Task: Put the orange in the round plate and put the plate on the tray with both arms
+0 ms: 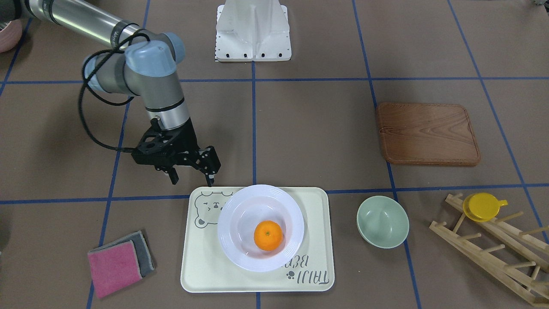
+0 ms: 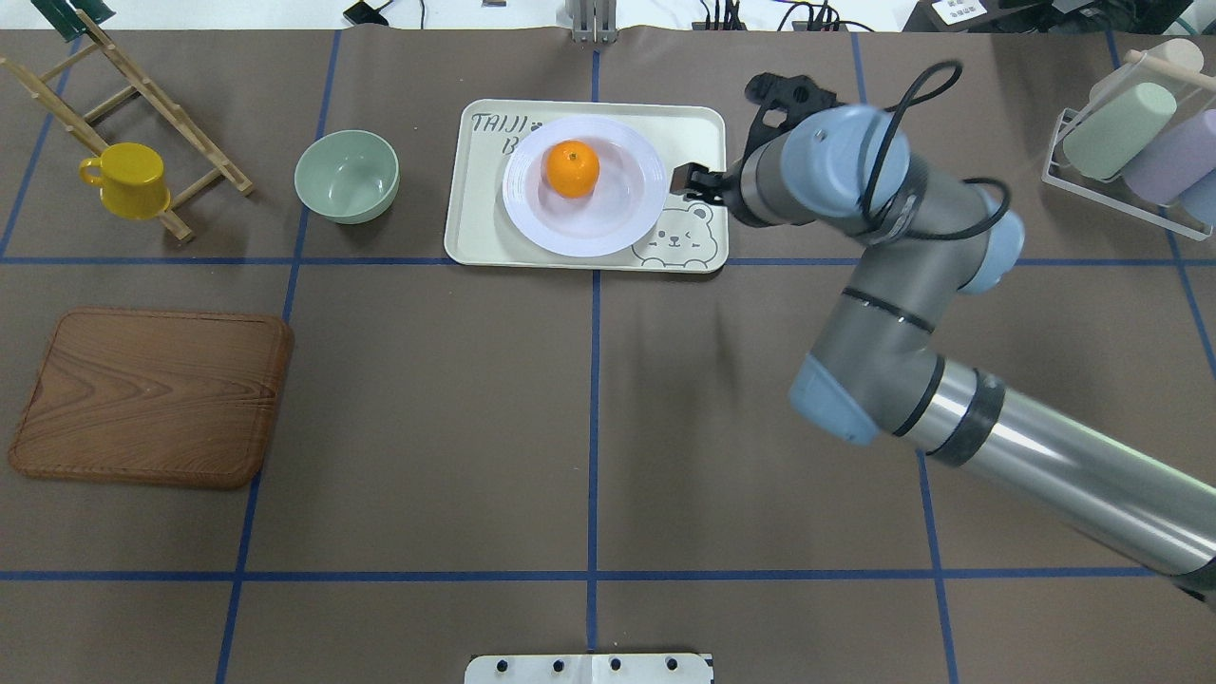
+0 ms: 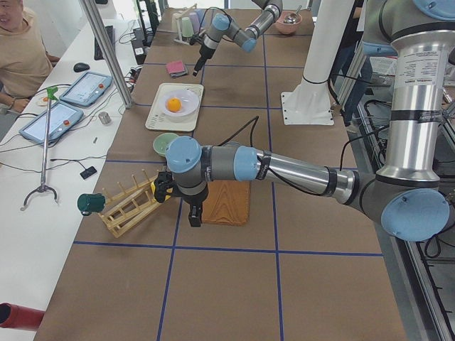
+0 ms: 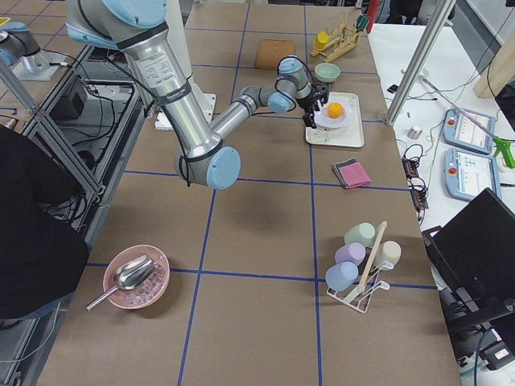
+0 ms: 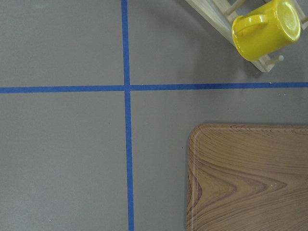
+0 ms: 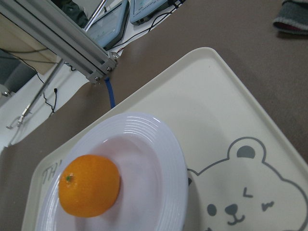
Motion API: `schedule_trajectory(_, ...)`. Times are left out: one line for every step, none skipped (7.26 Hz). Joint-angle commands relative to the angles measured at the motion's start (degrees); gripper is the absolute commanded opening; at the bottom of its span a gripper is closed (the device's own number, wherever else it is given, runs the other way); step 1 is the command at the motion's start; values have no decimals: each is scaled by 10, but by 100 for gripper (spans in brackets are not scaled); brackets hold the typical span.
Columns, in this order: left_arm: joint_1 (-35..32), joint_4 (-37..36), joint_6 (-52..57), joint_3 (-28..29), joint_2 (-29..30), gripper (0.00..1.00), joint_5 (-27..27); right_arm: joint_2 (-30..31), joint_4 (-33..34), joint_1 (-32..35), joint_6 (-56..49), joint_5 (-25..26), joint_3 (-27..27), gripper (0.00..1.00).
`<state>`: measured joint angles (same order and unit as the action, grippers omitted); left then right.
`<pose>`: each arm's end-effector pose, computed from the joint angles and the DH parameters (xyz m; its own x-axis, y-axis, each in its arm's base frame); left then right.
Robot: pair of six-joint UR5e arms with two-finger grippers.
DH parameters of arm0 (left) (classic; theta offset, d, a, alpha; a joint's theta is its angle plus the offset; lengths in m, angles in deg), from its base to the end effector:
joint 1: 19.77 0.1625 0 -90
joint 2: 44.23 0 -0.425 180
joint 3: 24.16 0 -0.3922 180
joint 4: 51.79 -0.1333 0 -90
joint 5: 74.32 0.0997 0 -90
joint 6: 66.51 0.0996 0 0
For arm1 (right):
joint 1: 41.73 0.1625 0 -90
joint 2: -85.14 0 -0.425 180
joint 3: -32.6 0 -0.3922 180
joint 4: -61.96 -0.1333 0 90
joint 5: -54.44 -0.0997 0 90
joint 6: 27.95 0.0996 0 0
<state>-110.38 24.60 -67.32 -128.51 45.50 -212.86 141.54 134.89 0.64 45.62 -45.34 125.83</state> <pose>-0.0638 -0.4780 0.5572 0.6619 -0.0150 -0.7494 0.0200 0.9998 -0.0024 -0.4293 -0.5491 0.2587 0.5767 0.1488 0.8033 -0.4166 0.8994 0.1325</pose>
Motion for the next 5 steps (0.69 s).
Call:
schedule_trajectory(1,3,-16,-57,-28,100,87,49,42,114,-164,-168,32,100)
schedule_trajectory(2,4,-16,-62,-41,100,89,83,42,157,-251,-202,32,100)
schedule_trajectory(2,5,-16,-62,-46,100,89,113,42,193,-325,-227,35,100)
schedule_trajectory(2,9,-14,-61,-46,100,90,148,42,233,-416,-256,35,100)
schedule_trajectory(2,9,-16,-58,-46,100,90,187,43,275,-513,-279,35,100)
